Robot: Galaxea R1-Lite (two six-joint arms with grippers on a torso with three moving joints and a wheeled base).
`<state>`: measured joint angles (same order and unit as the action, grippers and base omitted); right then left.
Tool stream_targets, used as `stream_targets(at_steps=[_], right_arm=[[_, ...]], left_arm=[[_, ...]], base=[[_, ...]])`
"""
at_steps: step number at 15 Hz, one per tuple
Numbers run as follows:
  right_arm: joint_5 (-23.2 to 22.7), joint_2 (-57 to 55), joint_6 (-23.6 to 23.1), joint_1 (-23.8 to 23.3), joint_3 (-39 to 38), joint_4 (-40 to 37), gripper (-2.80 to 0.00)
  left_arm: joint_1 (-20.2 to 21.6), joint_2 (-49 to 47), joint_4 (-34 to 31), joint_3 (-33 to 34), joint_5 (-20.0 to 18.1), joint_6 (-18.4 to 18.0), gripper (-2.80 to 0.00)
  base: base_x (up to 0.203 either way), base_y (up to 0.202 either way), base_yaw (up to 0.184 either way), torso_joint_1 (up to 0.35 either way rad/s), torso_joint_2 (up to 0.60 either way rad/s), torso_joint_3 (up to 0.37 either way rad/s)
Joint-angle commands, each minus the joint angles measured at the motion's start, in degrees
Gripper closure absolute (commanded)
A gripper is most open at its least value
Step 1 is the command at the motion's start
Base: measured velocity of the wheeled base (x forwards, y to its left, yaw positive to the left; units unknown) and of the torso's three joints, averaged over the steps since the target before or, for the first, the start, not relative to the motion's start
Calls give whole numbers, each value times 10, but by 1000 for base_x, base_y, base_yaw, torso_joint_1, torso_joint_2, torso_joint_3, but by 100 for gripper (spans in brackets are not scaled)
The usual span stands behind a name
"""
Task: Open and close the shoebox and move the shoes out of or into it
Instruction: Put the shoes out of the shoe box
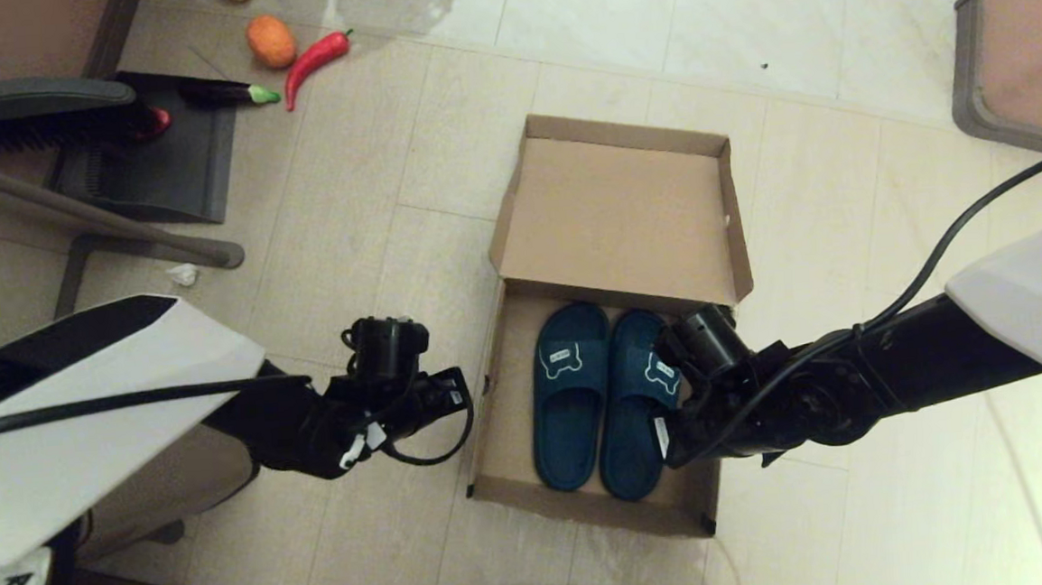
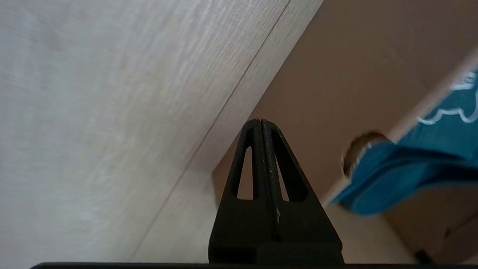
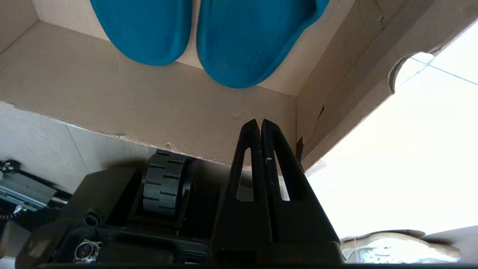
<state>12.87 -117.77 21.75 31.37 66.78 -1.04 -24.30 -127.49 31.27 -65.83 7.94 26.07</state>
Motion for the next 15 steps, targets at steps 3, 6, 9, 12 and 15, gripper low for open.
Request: stream_targets(at_steps=[3,6,9,12,15], right_arm=[[10,-4,1,0,-1,11,0],[15,1,3,0,-18,13,0],[15,11,7,0,-40,15,0],[15,17,7,-1,-53,38,0],[16,26,7,-1,-75,52,0]], left_arm=[[-13,-49,-9,-57,15,6,0],[-20,-50,-28,-59,15,7,0],[-44,-39,-44,-46,18,34,0],[-70,-40,-51,-44,20,56,0],[-96,-44,-52,-40,34,73,0]], base=[[0,0,0,0,0,0],[0,0,0,0,0,0],[0,0,0,0,0,0],[0,0,0,0,0,0],[0,0,0,0,0,0]])
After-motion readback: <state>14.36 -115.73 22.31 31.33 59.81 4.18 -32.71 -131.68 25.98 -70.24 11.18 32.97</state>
